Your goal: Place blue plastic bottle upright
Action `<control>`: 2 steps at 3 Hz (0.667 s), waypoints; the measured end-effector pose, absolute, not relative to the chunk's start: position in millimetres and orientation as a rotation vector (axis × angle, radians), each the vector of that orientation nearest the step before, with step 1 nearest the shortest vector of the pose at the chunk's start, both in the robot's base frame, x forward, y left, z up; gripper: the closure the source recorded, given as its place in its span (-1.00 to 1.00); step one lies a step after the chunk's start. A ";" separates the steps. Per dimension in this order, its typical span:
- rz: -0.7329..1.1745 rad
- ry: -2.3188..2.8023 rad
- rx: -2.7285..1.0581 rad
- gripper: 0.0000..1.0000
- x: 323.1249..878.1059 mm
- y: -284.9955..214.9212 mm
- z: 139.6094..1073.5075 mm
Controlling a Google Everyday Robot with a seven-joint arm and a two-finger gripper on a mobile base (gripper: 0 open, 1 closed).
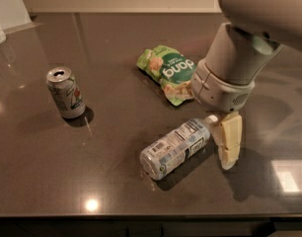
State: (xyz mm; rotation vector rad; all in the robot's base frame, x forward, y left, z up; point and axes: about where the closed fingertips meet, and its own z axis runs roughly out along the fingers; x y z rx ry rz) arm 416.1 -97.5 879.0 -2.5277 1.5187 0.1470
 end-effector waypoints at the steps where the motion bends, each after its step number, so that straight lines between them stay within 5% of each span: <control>1: 0.169 1.459 -2.593 -1.00 413.8 -92.8 860.8; 2: 0.168 1.431 -2.642 -0.65 411.2 -90.0 847.0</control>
Offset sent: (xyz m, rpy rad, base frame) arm -0.0092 0.0083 -0.0475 -0.0785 0.0489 0.1311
